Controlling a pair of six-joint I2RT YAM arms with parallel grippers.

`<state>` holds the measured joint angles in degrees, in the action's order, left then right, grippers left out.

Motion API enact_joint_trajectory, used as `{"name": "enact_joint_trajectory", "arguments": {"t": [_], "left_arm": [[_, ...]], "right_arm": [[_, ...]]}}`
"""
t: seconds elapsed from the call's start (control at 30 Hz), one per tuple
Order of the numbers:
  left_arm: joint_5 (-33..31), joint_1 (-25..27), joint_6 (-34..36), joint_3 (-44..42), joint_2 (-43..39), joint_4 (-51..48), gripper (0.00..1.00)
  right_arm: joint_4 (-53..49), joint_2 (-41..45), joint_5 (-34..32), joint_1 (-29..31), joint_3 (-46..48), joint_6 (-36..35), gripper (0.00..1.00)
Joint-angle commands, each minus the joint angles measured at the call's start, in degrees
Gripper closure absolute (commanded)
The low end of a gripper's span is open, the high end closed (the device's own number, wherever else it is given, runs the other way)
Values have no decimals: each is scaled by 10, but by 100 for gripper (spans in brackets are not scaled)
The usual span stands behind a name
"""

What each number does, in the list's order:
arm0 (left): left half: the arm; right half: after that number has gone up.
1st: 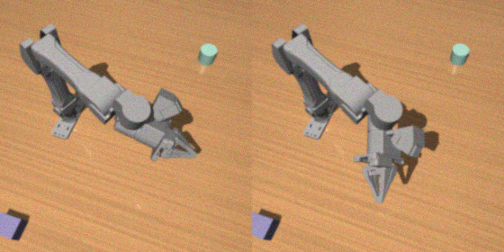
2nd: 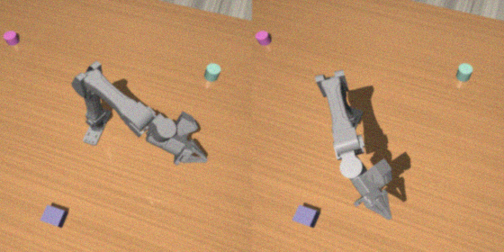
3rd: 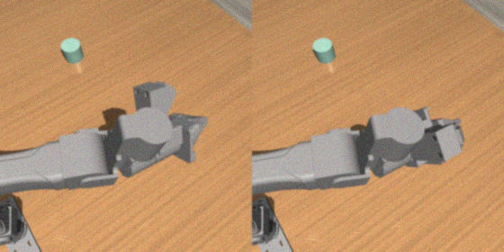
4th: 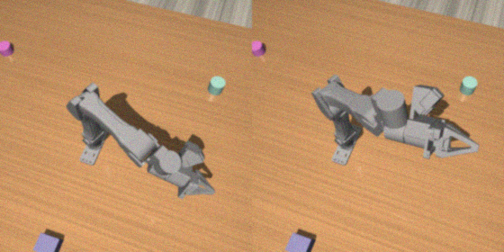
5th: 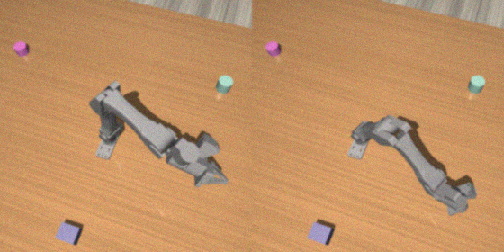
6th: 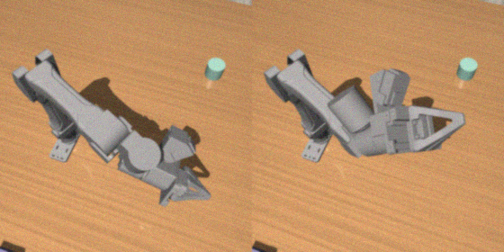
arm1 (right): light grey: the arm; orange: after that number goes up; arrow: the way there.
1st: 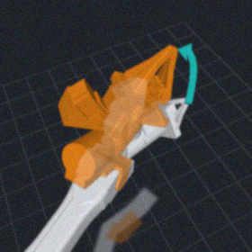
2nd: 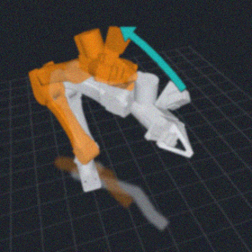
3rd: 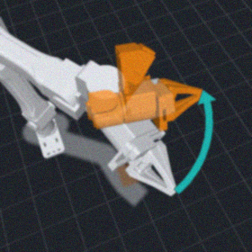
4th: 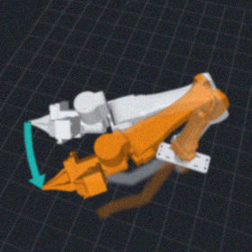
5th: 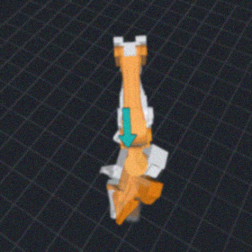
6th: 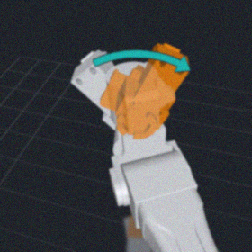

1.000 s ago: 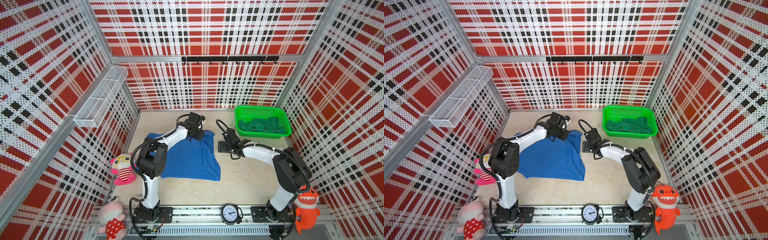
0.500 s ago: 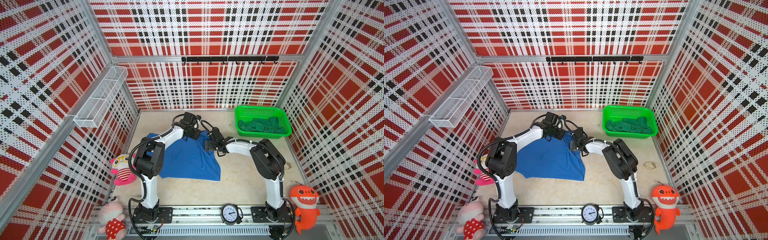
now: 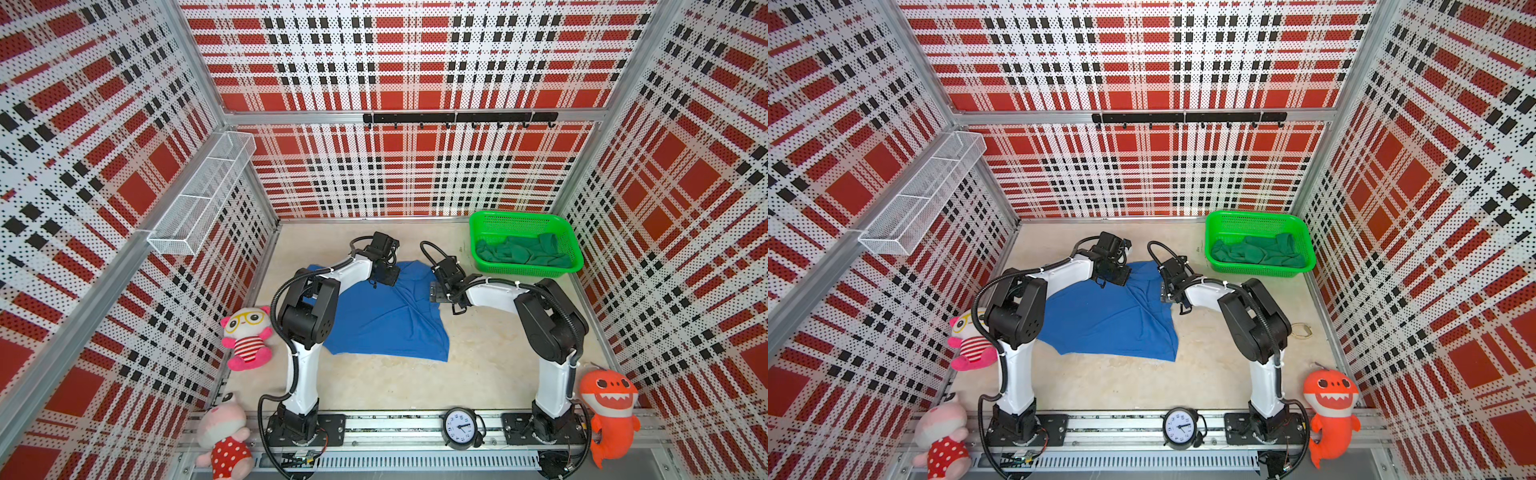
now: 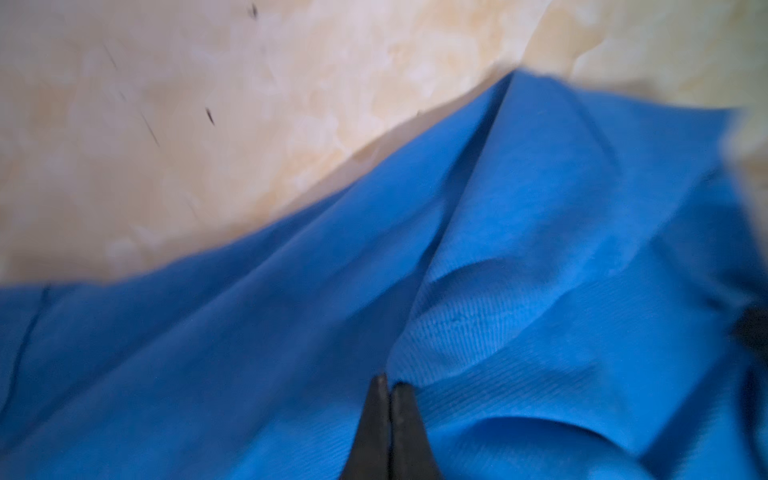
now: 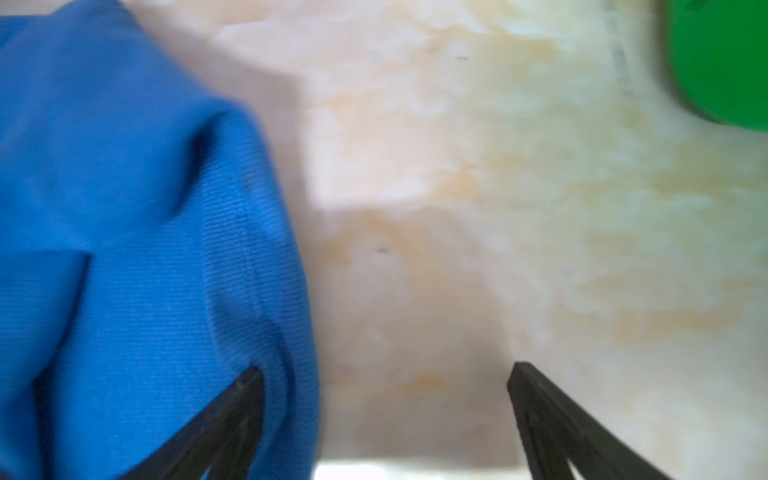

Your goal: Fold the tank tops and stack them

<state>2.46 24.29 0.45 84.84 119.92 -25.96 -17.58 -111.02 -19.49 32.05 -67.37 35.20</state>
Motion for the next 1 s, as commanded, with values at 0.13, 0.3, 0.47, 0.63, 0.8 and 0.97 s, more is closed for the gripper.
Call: {"name": "enact_joint_trajectory", "arguments": {"t": [0.13, 0.3, 0.47, 0.63, 0.8, 0.97], "left_arm": [[-42, 13, -11, 5, 21, -8, 100], [-42, 19, -12, 14, 38, -9, 100], [-46, 26, -12, 20, 41, -9, 100], [-38, 27, -23, 32, 35, -12, 100], [4, 37, -46, 41, 3, -1, 100], [30, 61, -71, 61, -24, 9, 100]], "right_arm": [[-19, 79, -6, -42, 45, -24, 5], [-38, 114, -3, -66, 66, -45, 6], [-38, 149, 45, -44, 82, -64, 6], [-45, 140, 71, 18, 86, -53, 5], [-42, 112, 50, 18, 109, -39, 5], [-60, 114, 26, -21, 127, -21, 5]]}}
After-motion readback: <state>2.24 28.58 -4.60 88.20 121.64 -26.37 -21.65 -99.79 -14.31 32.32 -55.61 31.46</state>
